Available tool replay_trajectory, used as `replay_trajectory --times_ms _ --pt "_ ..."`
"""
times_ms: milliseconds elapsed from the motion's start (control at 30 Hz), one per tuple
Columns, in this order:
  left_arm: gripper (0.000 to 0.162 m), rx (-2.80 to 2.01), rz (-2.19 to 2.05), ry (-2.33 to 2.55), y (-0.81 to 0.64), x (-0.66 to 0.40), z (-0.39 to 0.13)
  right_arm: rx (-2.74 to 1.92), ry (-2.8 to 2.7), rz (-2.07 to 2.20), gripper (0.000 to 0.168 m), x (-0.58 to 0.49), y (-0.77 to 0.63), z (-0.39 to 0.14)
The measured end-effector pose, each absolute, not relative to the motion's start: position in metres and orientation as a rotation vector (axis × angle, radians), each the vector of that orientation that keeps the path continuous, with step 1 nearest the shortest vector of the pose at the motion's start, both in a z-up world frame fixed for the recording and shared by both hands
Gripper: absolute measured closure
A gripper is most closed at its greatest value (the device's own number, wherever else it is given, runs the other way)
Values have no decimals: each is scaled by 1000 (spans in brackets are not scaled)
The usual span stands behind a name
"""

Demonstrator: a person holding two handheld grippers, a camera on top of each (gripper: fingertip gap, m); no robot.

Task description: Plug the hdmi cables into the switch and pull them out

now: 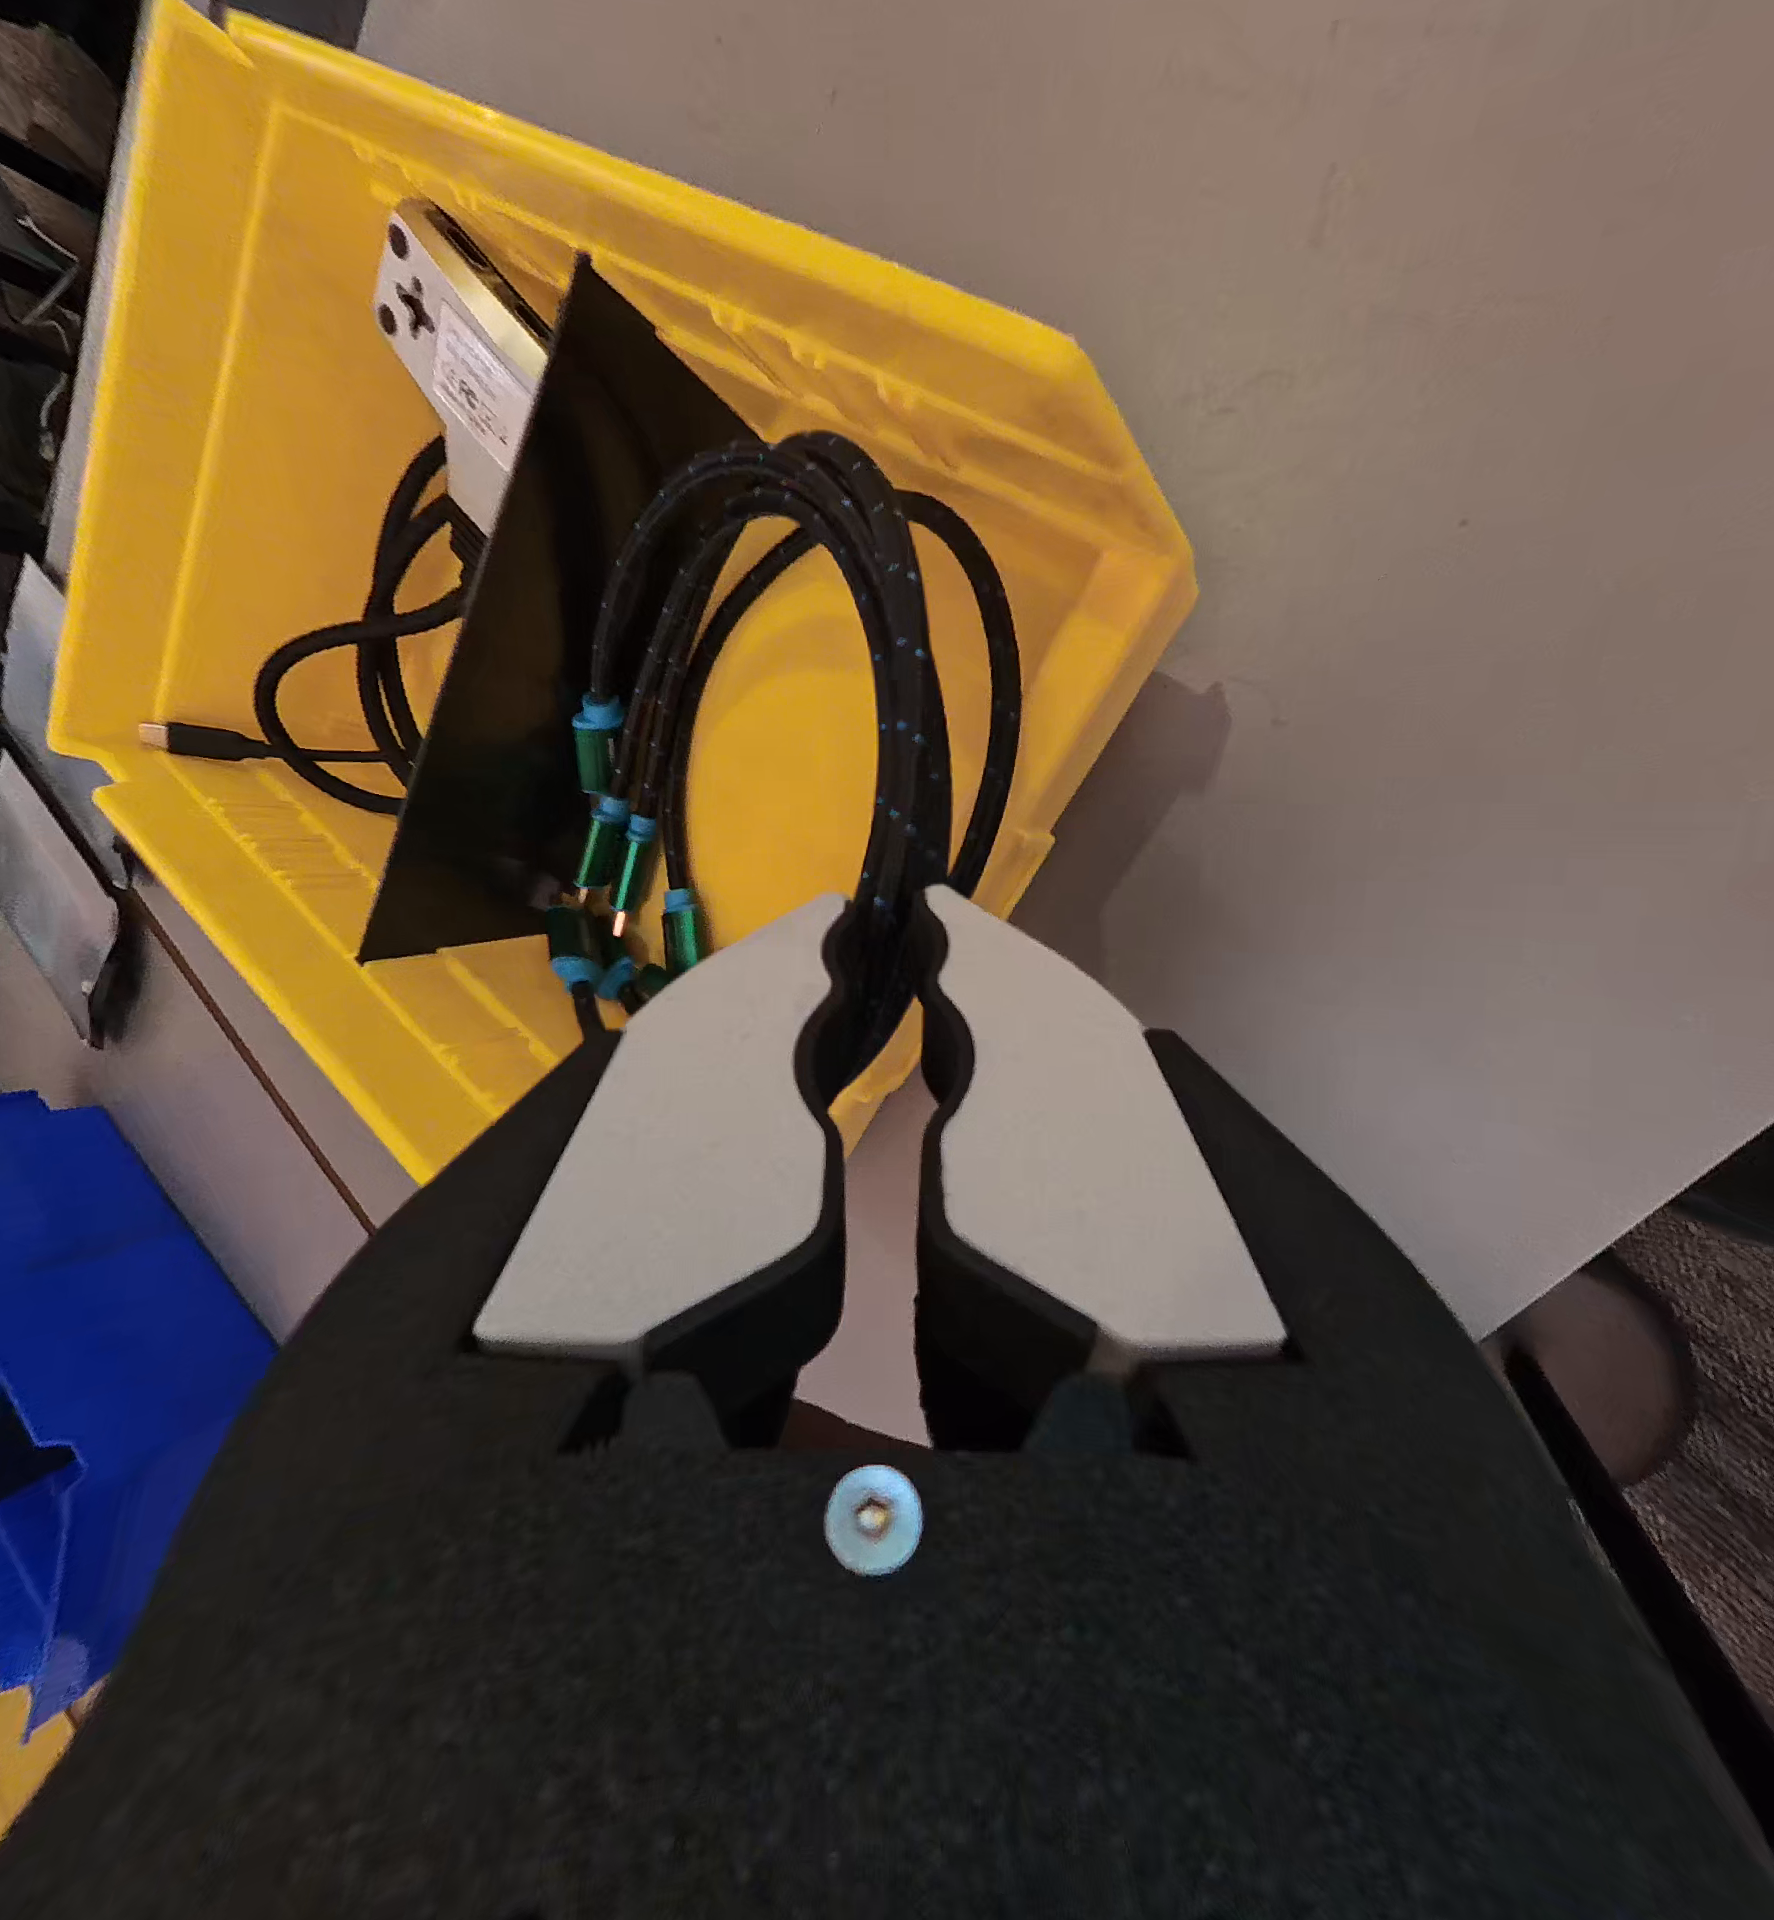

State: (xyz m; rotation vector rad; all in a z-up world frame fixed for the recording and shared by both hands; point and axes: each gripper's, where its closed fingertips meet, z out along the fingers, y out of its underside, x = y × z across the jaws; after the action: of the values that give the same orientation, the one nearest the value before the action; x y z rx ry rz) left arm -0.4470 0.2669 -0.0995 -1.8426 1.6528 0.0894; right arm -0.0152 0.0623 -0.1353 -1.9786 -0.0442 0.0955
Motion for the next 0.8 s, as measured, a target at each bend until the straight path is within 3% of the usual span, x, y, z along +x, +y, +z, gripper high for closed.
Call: replay_trajectory --times_ms 367,800 --pt "155 -1764 -24 1453 287 -438 -51 -1984 -42 106 144 -15 62 -136" --pt "155 -1527 40 938 363 -440 78 -1986 -46 101 145 -16 62 -137"
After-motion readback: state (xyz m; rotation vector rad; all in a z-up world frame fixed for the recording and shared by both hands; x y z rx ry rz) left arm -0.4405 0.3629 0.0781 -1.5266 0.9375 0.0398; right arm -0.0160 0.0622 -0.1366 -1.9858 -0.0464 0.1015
